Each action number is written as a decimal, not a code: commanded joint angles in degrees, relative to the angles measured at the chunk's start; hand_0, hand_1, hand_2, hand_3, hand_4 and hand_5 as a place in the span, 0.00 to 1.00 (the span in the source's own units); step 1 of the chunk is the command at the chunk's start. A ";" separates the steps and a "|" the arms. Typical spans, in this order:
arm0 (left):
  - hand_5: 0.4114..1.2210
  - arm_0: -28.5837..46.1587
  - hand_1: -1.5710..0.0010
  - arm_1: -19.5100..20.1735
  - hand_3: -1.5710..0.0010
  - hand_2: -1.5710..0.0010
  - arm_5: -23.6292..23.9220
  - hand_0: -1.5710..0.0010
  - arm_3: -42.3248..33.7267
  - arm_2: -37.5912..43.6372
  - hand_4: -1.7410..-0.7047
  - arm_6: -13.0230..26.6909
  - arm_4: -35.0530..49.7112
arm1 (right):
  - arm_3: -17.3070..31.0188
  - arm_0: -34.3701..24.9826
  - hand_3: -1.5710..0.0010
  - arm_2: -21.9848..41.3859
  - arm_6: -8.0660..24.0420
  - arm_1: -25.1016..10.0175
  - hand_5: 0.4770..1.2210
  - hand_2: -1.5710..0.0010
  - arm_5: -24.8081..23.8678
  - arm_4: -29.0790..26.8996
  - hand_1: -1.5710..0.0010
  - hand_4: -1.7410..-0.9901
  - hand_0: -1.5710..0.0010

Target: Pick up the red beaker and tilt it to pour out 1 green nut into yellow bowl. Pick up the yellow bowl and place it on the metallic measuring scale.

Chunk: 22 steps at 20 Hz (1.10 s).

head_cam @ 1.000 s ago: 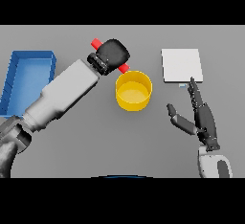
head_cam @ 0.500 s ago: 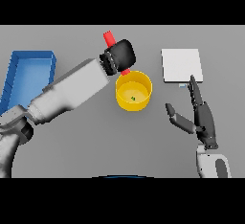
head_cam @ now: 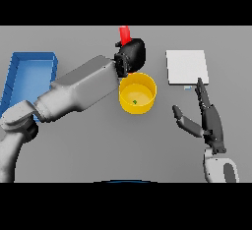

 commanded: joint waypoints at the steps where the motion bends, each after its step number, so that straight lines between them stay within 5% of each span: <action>1: 1.00 -1.27 0.00 0.06 0.00 0.00 0.48 0.00 0.12 -0.83 0.01 -1.19 -0.86 | -0.65 0.09 1.00 -0.22 -0.28 -0.28 0.13 1.00 -0.02 -0.17 1.00 0.82 1.00; 6: 1.00 -12.11 0.00 1.41 0.00 0.00 1.62 0.00 3.38 -0.14 0.01 -5.14 -2.78 | -0.37 -0.51 1.00 0.52 0.91 0.37 0.12 1.00 -0.44 0.76 1.00 0.81 1.00; 11: 1.00 -19.66 0.00 5.22 0.00 0.00 3.82 0.00 13.02 10.41 0.02 -1.24 2.01 | -0.31 -0.67 1.00 0.68 0.20 0.42 0.10 1.00 0.10 0.22 1.00 0.83 1.00; 17: 1.00 -22.14 0.00 13.95 0.04 0.00 -0.74 0.00 25.64 36.98 0.01 7.94 23.28 | 0.39 -1.46 1.00 0.64 -0.86 -0.32 0.14 1.00 1.65 -1.13 1.00 0.83 1.00; 22: 1.00 -13.67 0.00 20.77 0.01 0.00 5.22 0.00 29.62 51.54 0.00 11.79 38.21 | 1.18 -2.68 1.00 1.18 -0.32 -0.84 0.17 1.00 1.07 0.60 1.00 0.82 1.00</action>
